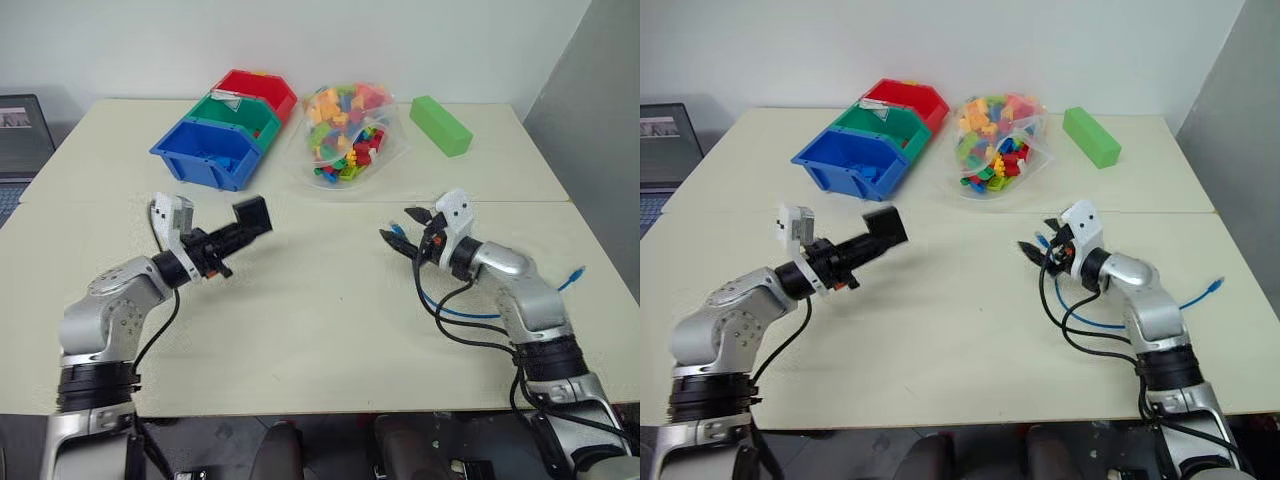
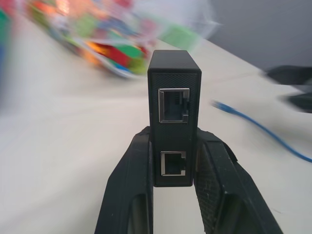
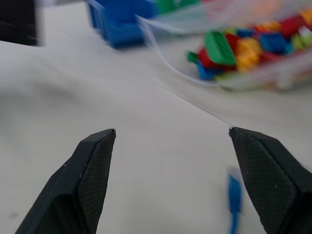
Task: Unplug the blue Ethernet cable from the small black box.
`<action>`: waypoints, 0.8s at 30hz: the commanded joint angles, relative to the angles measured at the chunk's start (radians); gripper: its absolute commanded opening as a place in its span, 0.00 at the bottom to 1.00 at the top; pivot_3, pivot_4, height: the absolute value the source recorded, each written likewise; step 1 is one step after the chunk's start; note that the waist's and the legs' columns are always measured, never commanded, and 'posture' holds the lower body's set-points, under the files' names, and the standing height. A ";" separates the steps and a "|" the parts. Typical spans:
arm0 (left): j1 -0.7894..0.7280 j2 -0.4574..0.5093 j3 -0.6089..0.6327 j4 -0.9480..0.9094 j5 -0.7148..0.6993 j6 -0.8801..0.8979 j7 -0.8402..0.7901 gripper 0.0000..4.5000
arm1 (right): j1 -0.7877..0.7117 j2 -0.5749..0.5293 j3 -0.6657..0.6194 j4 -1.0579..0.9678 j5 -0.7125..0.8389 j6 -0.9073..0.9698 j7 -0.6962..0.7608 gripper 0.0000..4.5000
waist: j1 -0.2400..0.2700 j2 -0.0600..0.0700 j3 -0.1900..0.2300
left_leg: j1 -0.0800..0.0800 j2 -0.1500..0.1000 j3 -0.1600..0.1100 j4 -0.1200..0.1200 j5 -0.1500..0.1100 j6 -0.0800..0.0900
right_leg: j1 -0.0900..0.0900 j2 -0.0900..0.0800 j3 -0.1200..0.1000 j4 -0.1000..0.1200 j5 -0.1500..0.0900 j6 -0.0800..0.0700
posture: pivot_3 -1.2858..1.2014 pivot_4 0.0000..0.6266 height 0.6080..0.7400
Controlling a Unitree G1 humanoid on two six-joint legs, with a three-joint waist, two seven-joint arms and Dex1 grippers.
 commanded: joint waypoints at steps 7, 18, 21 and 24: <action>-0.007 -0.093 0.040 0.353 0.297 -0.579 0.317 0.17 | -0.083 0.034 0.124 -0.184 0.020 0.127 0.041 0.85 | 0.007 -0.001 0.000 | -0.001 -0.001 0.000 0.004 0.000 0.000 | 0.000 -0.001 0.000 0.002 0.000 0.000 | 0.52 0.24 1.00; 0.041 -0.153 0.052 0.454 0.271 -0.594 0.375 0.25 | -0.111 0.035 0.184 -0.155 -0.033 0.142 0.051 0.86 | 0.007 -0.002 -0.001 | -0.001 -0.001 -0.001 0.005 0.000 0.000 | 0.001 -0.001 -0.001 0.004 0.000 0.001 | 0.52 0.24 1.00; 0.055 -0.156 0.054 0.443 0.262 -0.581 0.373 0.43 | -0.110 0.036 0.183 -0.153 -0.041 0.143 0.053 0.86 | 0.006 -0.002 -0.001 | 0.000 -0.001 -0.001 0.006 0.000 0.000 | 0.001 -0.001 -0.001 0.006 0.000 0.001 | 0.52 0.24 1.00; 0.072 -0.158 0.048 0.422 0.260 -0.575 0.364 0.57 | -0.108 0.038 0.184 -0.151 -0.049 0.142 0.056 0.86 | 0.004 -0.002 -0.001 | 0.001 -0.001 0.000 0.007 0.000 0.000 | 0.001 -0.001 -0.001 0.009 0.000 0.000 | 0.52 0.24 1.00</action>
